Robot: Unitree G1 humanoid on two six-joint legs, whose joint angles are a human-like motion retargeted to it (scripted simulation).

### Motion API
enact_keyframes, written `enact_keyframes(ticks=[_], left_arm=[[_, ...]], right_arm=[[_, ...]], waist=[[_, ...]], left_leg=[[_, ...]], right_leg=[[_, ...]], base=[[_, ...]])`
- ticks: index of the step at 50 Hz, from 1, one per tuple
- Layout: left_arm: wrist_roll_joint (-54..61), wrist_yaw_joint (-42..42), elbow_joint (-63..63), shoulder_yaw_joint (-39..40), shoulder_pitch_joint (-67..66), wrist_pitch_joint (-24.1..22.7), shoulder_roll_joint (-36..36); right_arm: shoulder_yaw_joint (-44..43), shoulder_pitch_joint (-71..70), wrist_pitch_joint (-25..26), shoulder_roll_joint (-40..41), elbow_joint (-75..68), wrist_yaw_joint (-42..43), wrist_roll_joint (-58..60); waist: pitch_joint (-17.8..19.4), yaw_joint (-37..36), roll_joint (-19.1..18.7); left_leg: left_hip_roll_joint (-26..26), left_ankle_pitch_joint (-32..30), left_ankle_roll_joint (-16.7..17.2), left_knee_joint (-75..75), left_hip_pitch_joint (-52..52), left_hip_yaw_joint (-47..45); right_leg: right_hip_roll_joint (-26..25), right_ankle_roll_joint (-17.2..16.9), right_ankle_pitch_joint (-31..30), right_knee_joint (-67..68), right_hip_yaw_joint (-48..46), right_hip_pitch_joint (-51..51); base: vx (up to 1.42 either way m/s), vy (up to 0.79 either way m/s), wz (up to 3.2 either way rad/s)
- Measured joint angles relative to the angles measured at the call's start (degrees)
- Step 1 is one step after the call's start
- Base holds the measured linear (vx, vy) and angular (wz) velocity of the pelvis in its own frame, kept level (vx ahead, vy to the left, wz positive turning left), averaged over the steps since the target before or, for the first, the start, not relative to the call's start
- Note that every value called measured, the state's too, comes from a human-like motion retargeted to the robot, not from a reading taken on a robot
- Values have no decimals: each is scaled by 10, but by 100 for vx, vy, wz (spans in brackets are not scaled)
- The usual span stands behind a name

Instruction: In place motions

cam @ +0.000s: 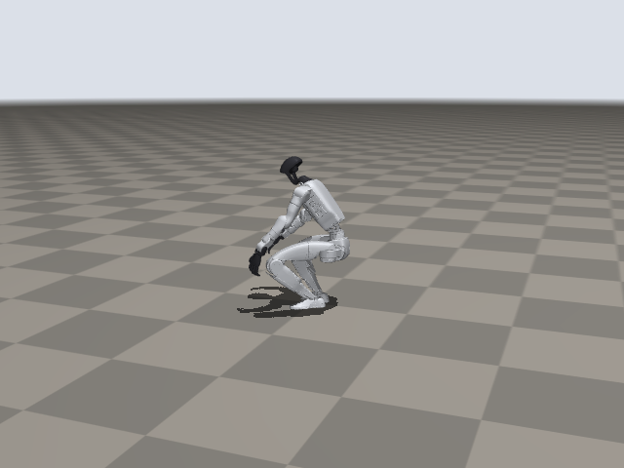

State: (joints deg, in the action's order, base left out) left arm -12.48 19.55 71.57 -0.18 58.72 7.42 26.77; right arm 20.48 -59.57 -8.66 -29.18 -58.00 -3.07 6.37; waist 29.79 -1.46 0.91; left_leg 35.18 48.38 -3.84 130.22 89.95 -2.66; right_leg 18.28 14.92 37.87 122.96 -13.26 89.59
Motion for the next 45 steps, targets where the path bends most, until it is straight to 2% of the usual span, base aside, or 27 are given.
enact_keyframes(ticks=[6, 10, 15, 20, 23, 27, 30, 32, 35, 38, 40, 43, 45], left_arm=[[5, -12, 14, 19, -28, -21, -6], [1, -1, 23, 44, 9, -11, 19], [1, 14, 32, 64, 58, -1, 48], [-105, 99, 34, 65, -64, 34, 33], [-176, 140, 36, 67, -169, 56, 14], [-201, 111, 80, 76, -299, 56, -50], [-186, 80, 137, 82, -399, 39, -101], [-163, 55, 183, 108, -462, 48, -135], [-119, 17, 251, 193, -554, 59, -182], [-56, 12, 258, 291, -648, 77, -224], [-7, 29, 258, 330, -682, 90, -241], [74, 45, 258, 347, -702, 92, -259], [104, 25, 258, 348, -695, 74, -257]], right_arm=[[2, 19, -13, 10, -21, 33, 45], [-21, -20, -3, -2, -34, 38, 66], [-73, -48, 23, -32, -38, 21, 86], [-140, 97, 52, -3, -76, -15, 160], [-156, 190, 72, 33, -142, -27, 152], [-170, 321, 91, 67, -242, -60, 101], [-183, 428, 107, 89, -313, -65, 79], [-198, 496, 125, 106, -356, -57, 90], [-204, 598, 159, 122, -394, -57, 124], [-214, 690, 194, 129, -394, -66, 161], [-247, 727, 208, 134, -394, -82, 182], [-269, 745, 226, 135, -394, -115, 166], [-265, 731, 219, 135, -394, -113, 132]], waist=[[0, 0, 8], [0, -3, 10], [-19, 0, -5], [-30, 0, -26], [-47, 15, -36], [-75, 26, -36], [-103, 19, -32], [-128, 19, -32], [-172, 33, -38], [-221, 53, -33], [-253, 46, -35], [-256, 55, -40], [-248, 66, -42]], left_leg=[[2, 11, -13, 13, 0, 10], [-11, -31, -1, -83, 0, -20], [-24, -88, 43, -270, -26, -54], [-49, -144, 101, -492, -233, -96], [-75, -198, 113, -655, -362, -135], [-132, -292, 121, -888, -521, -195], [-177, -352, 129, -1051, -636, -226], [-204, -379, 132, -1145, -705, -239], [-230, -397, 129, -1244, -788, -248], [-253, -407, 138, -1290, -829, -253], [-260, -405, 138, -1301, -831, -259], [-252, -404, 135, -1282, -834, -240], [-250, -398, 132, -1275, -846, -234]], right_leg=[[-9, 0, 0, 2, -2, -5], [-17, -1, -36, -87, -16, -4], [-17, -65, -100, -276, -6, -36], [-38, -119, -161, -510, -15, -241], [-49, -135, -221, -674, -31, -367], [-55, -148, -308, -892, -52, -513], [-60, -153, -360, -1032, -72, -614], [-67, -157, -385, -1107, -96, -675], [-86, -160, -417, -1198, -141, -755], [-83, -182, -411, -1226, -200, -801], [-79, -173, -399, -1199, -147, -773], [-75, -172, -397, -1195, -183, -797], [-75, -175, -397, -1193, -188, -814]], base=[[5, 1, -4], [-3, -11, 2], [-4, -1, 25], [19, 9, 6], [22, 7, 24], [22, 3, 20], [33, 1, 3], [41, 6, 1], [48, 9, -1], [49, 10, 4], [28, 9, 17], [17, 6, 32], [5, 2, 26]])
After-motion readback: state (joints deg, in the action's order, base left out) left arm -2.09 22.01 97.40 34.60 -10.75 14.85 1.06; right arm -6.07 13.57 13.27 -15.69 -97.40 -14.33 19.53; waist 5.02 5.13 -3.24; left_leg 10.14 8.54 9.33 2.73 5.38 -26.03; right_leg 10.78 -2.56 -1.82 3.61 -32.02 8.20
